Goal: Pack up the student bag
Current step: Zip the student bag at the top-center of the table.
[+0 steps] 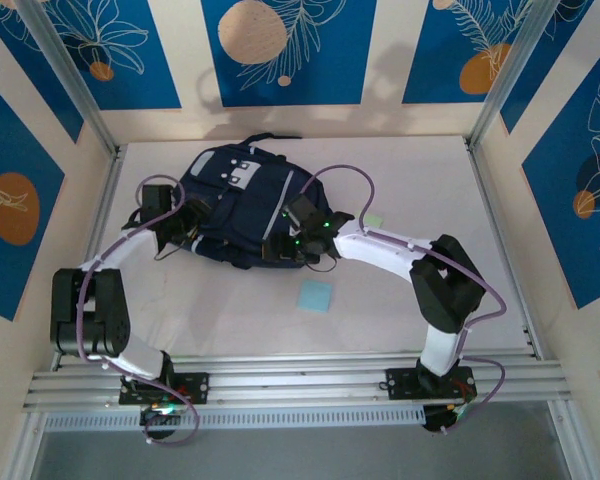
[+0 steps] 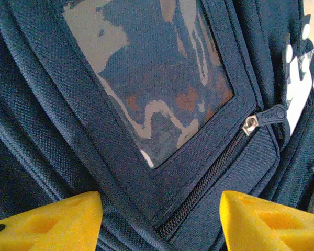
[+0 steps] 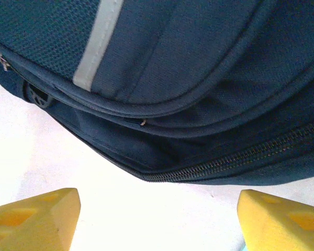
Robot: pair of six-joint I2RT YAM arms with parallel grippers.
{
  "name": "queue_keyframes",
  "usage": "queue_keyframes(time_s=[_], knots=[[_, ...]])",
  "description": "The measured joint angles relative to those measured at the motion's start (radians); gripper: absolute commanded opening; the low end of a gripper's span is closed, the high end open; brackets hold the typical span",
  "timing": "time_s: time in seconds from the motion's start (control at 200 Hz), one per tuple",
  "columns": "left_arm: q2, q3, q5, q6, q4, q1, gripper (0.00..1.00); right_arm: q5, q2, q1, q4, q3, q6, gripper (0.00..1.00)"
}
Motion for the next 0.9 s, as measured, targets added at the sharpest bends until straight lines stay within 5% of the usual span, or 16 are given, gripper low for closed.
queue_keyframes(time_s=[0.295,0.53,0.615,0.775,0.9], knots=[[-0.097,-0.069,-0.039,0.014,-0.053,0.000,0.62,0.000,0.053,0.002,0.029,0.006,0.023,0.79],[0.014,-0.068,-0.039,0.000,0.016,0.001,0.57,0.001,0.067,0.001,0.032,0.011,0.023,0.79],[0.076,-0.037,-0.032,-0.014,0.039,0.002,0.46,0.001,0.067,0.000,0.039,0.011,0.027,0.78],[0.111,-0.011,-0.027,-0.035,0.121,0.005,0.01,0.001,0.071,-0.010,0.054,0.011,0.038,0.78],[0.108,-0.030,-0.017,-0.056,0.180,0.006,0.00,0.003,0.090,-0.035,0.064,0.011,0.035,0.78]])
